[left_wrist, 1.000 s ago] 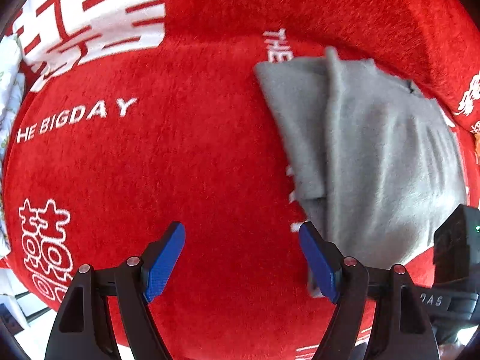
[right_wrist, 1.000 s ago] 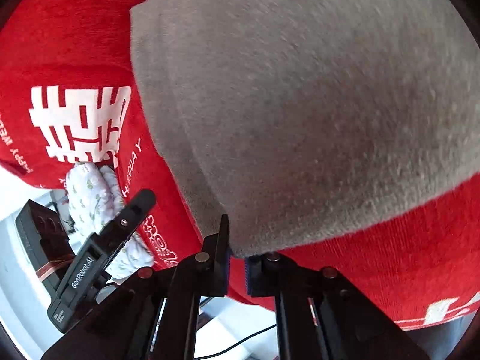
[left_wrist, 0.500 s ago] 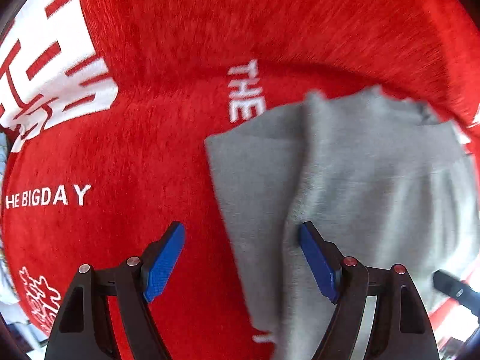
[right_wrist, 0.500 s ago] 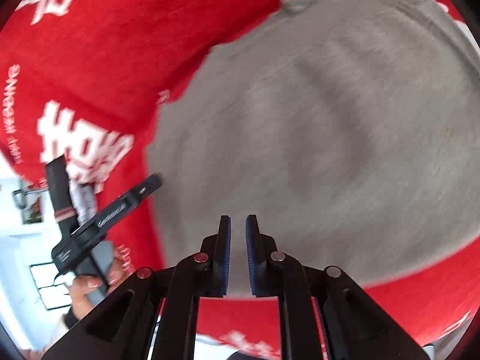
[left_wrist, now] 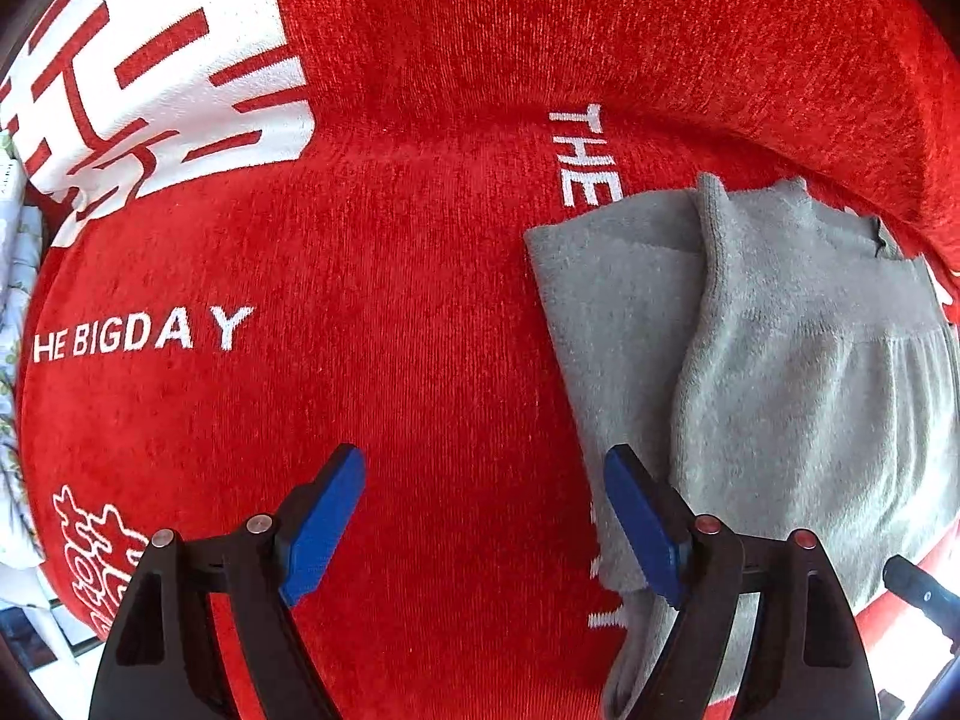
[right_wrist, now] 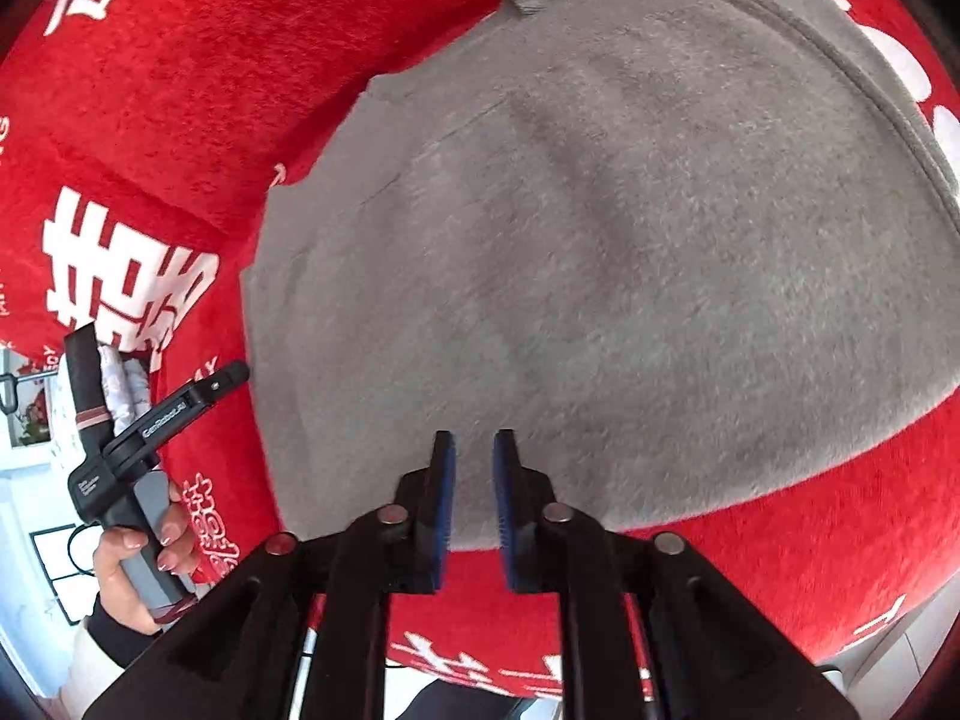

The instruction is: Fold small clothes

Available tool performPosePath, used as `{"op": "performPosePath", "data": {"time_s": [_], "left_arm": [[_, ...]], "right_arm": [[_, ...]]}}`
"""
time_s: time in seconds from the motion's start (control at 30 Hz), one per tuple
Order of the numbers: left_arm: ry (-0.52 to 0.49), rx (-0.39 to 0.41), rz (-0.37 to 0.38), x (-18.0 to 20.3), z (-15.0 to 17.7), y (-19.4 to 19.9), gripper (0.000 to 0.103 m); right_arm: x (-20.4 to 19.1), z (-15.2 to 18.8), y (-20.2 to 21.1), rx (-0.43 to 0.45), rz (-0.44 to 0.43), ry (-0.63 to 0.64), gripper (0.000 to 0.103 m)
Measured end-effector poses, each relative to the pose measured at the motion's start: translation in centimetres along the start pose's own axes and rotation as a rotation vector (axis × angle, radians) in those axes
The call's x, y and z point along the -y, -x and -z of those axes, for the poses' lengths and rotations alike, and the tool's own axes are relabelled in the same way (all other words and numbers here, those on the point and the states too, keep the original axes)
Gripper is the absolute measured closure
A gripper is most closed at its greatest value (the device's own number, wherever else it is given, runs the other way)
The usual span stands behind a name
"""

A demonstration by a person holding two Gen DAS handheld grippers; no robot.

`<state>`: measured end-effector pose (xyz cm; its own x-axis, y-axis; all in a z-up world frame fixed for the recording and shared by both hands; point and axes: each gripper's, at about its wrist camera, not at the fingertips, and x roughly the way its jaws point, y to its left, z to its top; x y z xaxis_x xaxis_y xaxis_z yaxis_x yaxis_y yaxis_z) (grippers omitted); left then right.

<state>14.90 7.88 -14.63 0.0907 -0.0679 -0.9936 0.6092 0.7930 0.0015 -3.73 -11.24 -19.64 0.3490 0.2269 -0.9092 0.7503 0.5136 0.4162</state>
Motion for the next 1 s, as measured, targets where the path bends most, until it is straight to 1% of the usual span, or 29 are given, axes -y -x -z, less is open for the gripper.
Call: {"op": "performPosePath", "data": {"time_s": [0.07, 0.17, 0.27, 0.47, 0.5, 0.57, 0.63, 0.7, 0.77, 0.83, 0.87, 0.9, 1.0], "left_arm": [[-0.006, -0.002, -0.003, 0.0, 0.0, 0.1, 0.020], [-0.012, -0.001, -0.005, 1.0, 0.6, 0.8, 0.020], [-0.017, -0.002, -0.003, 1.0, 0.8, 1.3, 0.020], [-0.021, -0.023, 0.011, 1.1, 1.8, 2.0, 0.020], [-0.020, -0.031, 0.014, 1.0, 2.0, 1.9, 0.020], [-0.016, -0.044, 0.022, 1.0, 2.2, 1.7, 0.020], [-0.002, -0.046, 0.029, 0.8, 2.5, 1.7, 0.020], [0.016, -0.043, 0.033, 0.6, 2.7, 1.6, 0.000], [0.035, -0.021, 0.034, 0.4, 3.0, 2.0, 0.000], [0.044, -0.022, 0.033, 0.2, 3.1, 2.1, 0.000], [0.047, -0.024, 0.033, 0.2, 3.2, 2.2, 0.000], [0.046, -0.027, 0.032, 0.1, 3.2, 2.1, 0.000], [0.032, -0.030, 0.020, 0.2, 3.2, 2.1, 0.000]], "right_arm": [[-0.7, 0.3, -0.2, -0.003, 0.000, 0.011, 0.074], [-1.8, 0.5, -0.6, -0.004, -0.008, 0.019, 0.069], [-2.0, 0.6, -0.6, -0.005, -0.014, 0.015, 0.054], [-1.9, 0.8, -0.5, -0.005, -0.020, 0.012, 0.053], [-1.9, 0.9, -0.5, -0.007, -0.022, 0.009, 0.048], [-1.9, 1.0, -0.6, -0.006, -0.020, 0.006, 0.043], [-1.9, 1.1, -0.6, -0.004, -0.020, 0.002, 0.043], [-1.9, 1.3, -0.7, -0.004, -0.022, -0.003, 0.042], [-1.9, 1.3, -0.6, -0.003, -0.023, -0.002, 0.042], [-2.0, 1.4, -0.7, -0.005, -0.025, 0.001, 0.041], [-2.1, 1.4, -0.8, -0.006, -0.027, 0.001, 0.036], [-2.1, 1.4, -0.8, -0.009, -0.030, 0.002, 0.026], [-2.2, 1.5, -0.9, -0.011, -0.043, 0.004, 0.025]]}}
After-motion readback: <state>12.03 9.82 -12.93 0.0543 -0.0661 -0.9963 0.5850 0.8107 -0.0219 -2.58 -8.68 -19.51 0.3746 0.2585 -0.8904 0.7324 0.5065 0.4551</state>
